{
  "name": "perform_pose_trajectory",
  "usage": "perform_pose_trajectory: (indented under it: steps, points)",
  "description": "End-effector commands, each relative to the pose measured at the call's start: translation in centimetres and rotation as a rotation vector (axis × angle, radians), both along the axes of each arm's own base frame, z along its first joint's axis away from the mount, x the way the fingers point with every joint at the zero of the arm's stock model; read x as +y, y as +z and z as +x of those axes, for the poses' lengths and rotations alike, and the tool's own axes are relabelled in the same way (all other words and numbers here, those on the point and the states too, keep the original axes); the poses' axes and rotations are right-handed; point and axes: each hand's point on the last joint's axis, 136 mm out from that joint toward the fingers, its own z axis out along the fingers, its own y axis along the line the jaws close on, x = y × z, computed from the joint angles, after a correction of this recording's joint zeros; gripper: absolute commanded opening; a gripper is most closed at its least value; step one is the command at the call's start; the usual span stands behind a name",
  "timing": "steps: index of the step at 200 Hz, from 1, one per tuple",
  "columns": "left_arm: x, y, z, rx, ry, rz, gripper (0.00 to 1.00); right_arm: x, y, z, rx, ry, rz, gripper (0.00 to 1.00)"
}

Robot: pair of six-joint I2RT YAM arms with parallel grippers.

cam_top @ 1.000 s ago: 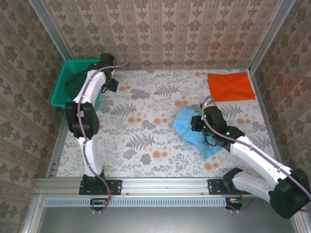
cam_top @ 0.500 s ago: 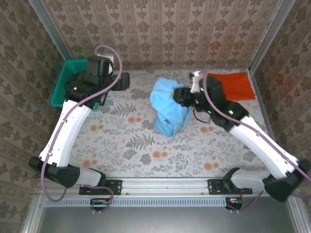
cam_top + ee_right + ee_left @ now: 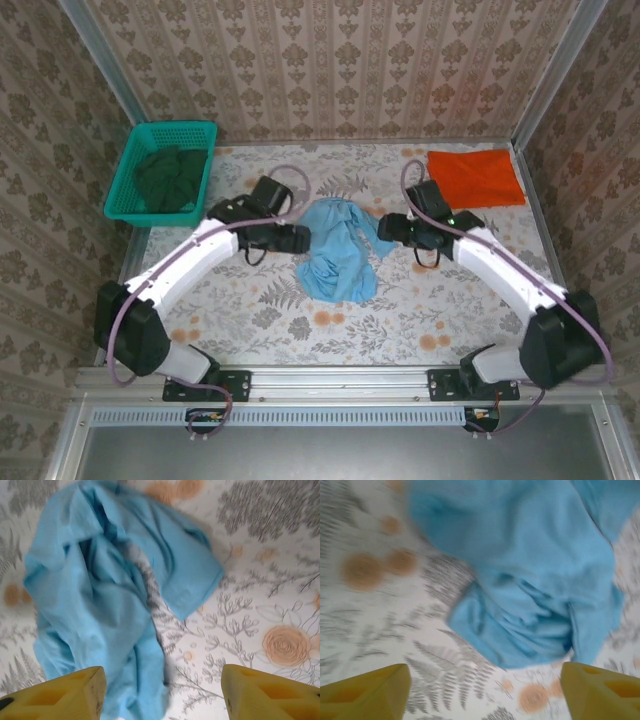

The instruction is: Fold and stack the t-shirts

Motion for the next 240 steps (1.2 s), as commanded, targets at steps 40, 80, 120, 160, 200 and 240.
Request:
perform_pose_trajectory:
  steps: [40, 80, 120, 160, 200, 240]
  points:
    - [-7.5, -5.7, -4.1, 0.171, -0.101, -0.104, 0.76, 1.4, -5.7, 1.4, 0.105, 0.006, 0.001, 0.45]
    - [-9.8, -6.5, -3.8, 0.203, -0.097, -0.160, 0.69, 1.1, -7.5, 3.2, 0.141, -0.024, -0.063, 0.44]
    - [-10.0, -6.9, -4.4, 0.214, -0.120, -0.135, 0.51, 2.0, -9.2, 4.8, 0.171, -0.009, -0.069, 0.41]
    - [-9.9, -6.7, -4.4, 0.202, -0.125, -0.118, 0.15, 2.0, -10.9, 5.2, 0.209, -0.001, -0.105, 0.35]
    - [-9.6, -6.2, -4.2, 0.184, -0.136, -0.104, 0.00, 2.2, -12.1, 5.2, 0.233, 0.006, -0.111, 0.12]
    - [-9.1, -3.2, -3.1, 0.102, -0.148, -0.098, 0.00, 2.1, -9.6, 5.1, 0.169, 0.003, -0.084, 0.00]
